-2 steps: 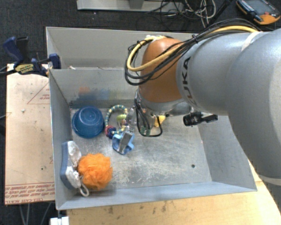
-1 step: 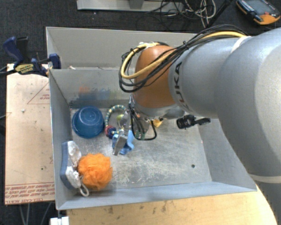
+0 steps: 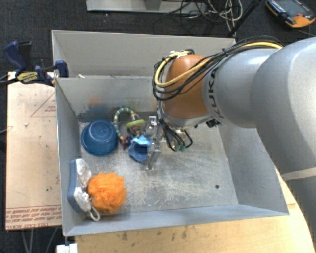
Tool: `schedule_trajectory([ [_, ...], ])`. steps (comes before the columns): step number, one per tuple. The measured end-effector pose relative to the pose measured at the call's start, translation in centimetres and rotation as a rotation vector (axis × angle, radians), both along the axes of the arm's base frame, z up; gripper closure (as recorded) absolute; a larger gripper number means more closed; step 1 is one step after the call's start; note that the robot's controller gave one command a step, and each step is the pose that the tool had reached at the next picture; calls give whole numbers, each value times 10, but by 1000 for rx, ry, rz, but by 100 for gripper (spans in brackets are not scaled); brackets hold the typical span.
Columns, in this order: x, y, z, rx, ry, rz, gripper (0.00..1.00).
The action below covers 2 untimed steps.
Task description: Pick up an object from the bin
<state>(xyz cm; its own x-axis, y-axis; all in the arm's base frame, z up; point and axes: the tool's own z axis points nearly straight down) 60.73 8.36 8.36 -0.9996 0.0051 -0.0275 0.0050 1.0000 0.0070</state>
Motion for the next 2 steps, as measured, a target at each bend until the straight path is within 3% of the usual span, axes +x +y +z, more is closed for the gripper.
schedule_trajectory([
  [2,0,0,1,0,0,1,100],
])
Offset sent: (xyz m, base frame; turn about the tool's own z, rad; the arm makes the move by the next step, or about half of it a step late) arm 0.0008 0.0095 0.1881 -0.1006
